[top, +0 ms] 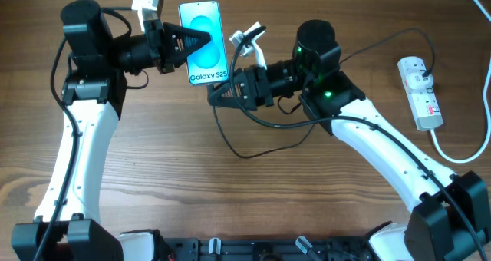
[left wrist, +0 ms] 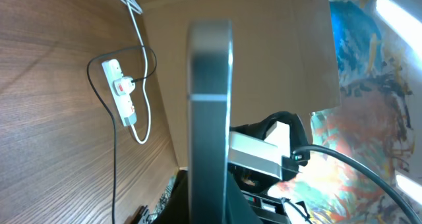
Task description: Plug charger to phone and switch on socket
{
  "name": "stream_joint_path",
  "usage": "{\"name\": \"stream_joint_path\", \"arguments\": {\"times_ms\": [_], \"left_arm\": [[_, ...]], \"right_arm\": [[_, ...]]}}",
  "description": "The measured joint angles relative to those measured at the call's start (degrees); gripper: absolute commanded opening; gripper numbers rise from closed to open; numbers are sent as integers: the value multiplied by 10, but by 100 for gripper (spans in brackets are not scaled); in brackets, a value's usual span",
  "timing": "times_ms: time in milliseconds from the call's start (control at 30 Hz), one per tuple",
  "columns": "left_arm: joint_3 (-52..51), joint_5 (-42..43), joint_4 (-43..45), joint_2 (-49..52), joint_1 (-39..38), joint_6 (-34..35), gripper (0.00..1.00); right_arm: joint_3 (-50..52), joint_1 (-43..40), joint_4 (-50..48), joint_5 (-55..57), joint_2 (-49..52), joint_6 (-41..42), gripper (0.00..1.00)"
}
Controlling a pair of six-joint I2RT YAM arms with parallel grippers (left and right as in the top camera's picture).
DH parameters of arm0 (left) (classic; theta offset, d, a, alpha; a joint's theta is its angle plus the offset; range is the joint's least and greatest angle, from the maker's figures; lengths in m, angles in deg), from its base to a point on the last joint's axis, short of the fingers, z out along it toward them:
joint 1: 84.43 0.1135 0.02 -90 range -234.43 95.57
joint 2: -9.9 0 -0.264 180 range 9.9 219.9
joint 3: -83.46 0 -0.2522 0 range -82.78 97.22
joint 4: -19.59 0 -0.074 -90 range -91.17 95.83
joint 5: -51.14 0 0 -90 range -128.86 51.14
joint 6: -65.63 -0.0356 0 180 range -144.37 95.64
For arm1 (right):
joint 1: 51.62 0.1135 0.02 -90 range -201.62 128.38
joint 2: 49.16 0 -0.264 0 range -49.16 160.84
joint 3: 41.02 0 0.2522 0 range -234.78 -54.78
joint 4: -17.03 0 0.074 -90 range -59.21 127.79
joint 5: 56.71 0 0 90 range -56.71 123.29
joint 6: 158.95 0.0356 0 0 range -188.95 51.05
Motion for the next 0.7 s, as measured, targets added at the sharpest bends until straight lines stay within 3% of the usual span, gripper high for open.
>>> {"name": "stream_joint_path", "arguments": {"times_ms": [267, 700], "left_arm": [[0, -2, 0, 0, 0, 1, 4], [0, 18, 5, 0, 4, -34, 4]], "right_arm": [[0, 0, 28, 26, 0, 2, 4], [0, 5, 24, 31, 1, 54, 4]]}}
